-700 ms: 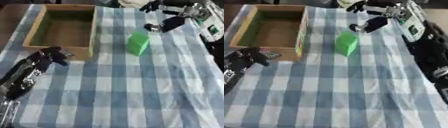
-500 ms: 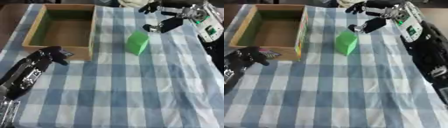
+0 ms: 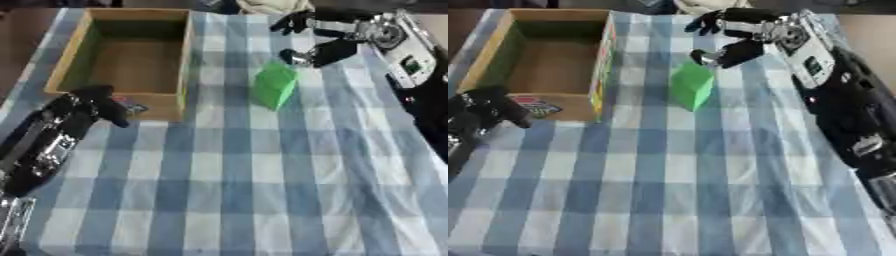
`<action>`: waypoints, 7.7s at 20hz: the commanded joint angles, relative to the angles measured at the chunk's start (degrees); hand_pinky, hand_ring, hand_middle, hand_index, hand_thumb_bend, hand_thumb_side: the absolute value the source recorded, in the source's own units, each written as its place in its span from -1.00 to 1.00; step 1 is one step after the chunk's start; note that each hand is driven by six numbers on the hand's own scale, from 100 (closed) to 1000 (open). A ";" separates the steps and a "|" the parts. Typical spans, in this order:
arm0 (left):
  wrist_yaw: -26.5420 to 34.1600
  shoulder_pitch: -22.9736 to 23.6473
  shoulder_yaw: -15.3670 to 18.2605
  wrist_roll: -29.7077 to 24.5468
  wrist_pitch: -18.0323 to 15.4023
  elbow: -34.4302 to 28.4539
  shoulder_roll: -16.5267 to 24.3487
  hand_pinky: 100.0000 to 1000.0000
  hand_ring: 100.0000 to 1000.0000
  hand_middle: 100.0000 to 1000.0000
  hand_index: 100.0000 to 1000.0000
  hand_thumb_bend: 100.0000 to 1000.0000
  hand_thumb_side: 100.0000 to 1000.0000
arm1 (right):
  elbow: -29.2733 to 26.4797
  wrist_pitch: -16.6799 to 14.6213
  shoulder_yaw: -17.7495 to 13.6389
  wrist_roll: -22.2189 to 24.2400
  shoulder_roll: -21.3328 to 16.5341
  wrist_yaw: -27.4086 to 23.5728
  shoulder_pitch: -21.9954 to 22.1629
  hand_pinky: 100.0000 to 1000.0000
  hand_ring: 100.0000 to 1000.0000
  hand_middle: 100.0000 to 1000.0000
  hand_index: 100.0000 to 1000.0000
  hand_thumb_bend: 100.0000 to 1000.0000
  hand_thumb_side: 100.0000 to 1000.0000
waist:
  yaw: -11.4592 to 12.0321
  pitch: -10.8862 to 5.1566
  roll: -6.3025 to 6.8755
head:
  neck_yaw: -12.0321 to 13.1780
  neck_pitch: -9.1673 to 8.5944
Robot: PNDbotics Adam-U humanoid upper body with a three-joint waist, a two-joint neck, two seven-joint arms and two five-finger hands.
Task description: Pick up objects on the table and place them in the box.
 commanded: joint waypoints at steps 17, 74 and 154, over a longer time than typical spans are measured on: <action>0.79 -0.96 1.53 2.28 0.27 -1.54 0.03 0.72 0.22 0.24 0.76 -1.00 0.38 | 0.39 -0.84 1.24 -0.37 1.33 9.24 0.53 0.84 0.81 0.92 0.99 -0.54 0.71 | -0.18 -0.98 0.18 | 0.29 0.52; -4.55 -0.74 -6.13 -12.70 0.00 4.78 -3.37 0.76 0.24 0.27 0.74 -1.00 0.54 | -8.50 1.77 0.37 -3.10 -4.41 -3.27 -4.57 0.16 -0.12 0.51 0.81 -0.90 -0.70 | 10.09 -2.96 -2.92 | -7.23 -0.27; -6.10 1.39 1.66 1.86 0.41 4.50 -3.29 0.80 0.32 0.39 0.78 -1.00 0.52 | -41.76 16.03 -7.46 -33.34 -7.03 -23.35 14.50 0.35 0.26 0.63 0.86 -1.00 -0.24 | -4.97 1.07 0.97 | 2.71 -1.13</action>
